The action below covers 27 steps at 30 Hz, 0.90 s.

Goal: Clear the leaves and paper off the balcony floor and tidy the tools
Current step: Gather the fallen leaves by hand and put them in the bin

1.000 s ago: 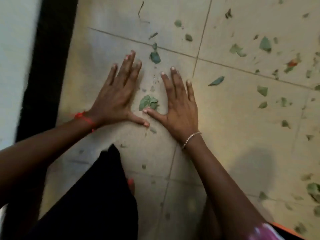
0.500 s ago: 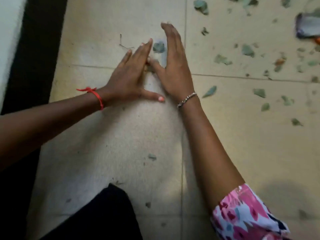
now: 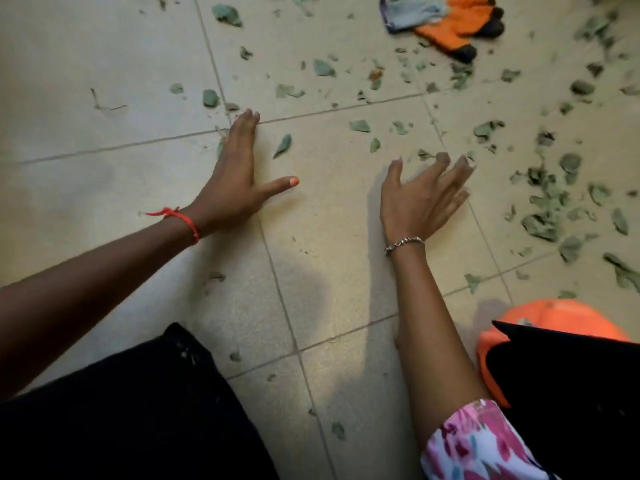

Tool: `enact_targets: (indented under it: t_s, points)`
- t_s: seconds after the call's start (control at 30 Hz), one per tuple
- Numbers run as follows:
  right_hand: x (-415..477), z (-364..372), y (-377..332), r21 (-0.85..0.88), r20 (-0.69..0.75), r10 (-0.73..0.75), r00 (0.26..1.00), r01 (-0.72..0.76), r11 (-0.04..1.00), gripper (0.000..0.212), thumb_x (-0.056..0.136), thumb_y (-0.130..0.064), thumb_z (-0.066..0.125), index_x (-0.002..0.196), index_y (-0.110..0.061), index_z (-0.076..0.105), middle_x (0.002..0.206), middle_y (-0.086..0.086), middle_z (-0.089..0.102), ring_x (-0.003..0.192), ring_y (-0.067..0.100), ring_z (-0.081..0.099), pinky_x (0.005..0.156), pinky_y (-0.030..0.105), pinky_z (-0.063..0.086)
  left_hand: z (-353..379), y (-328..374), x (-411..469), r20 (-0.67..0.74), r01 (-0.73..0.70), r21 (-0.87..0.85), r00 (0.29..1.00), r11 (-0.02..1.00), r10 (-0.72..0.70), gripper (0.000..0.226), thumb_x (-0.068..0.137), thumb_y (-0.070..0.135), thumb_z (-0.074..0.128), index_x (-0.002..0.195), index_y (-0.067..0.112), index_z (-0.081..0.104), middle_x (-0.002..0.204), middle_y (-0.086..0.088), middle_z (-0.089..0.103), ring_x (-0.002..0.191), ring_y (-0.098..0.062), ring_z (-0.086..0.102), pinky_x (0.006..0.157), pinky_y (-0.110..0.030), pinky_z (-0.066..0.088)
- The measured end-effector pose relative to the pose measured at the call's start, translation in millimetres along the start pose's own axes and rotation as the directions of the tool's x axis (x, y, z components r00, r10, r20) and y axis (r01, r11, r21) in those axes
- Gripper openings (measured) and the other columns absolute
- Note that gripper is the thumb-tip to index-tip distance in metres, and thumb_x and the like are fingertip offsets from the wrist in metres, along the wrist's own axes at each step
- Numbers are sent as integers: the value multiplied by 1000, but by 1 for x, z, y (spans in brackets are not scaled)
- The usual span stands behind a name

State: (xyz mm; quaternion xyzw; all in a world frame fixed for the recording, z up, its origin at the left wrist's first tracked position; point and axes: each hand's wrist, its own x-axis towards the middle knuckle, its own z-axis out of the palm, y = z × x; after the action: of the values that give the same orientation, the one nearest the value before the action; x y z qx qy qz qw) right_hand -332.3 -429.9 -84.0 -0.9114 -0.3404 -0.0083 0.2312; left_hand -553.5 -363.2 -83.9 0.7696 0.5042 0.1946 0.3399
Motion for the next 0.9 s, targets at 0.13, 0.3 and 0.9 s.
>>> enact_targets:
  t_s: [0.13, 0.3, 0.9]
  points:
    - [16, -2, 35, -26, -21, 220, 975, -220, 975, 72, 88, -52, 45, 144, -9, 27, 154, 20, 15, 146, 30, 1, 117, 47, 3, 4, 6, 2, -38, -39, 119, 998, 992, 43, 104, 75, 62, 61, 150, 10, 11, 159, -9, 3, 146, -22, 2, 119, -39, 3]
    - [22, 7, 20, 13, 205, 65, 977, -69, 998, 79, 93, -56, 35, 150, -9, 8, 157, 17, 4, 146, 27, -1, 118, 41, -3, 1, 8, 16, -61, -17, 202, 998, 979, 30, 104, 71, 68, 51, 149, 10, 13, 159, -9, 3, 147, -24, 0, 118, -45, -3]
    - [105, 9, 39, 30, 217, -31, 976, 25, 999, 68, 96, -50, 37, 148, -11, 20, 157, 9, 15, 146, 23, 9, 118, 39, 4, 20, 21, 45, 47, -94, 116, 995, 989, 89, 98, 75, 61, 52, 149, 10, 14, 159, -6, 4, 146, -22, 3, 119, -43, 10]
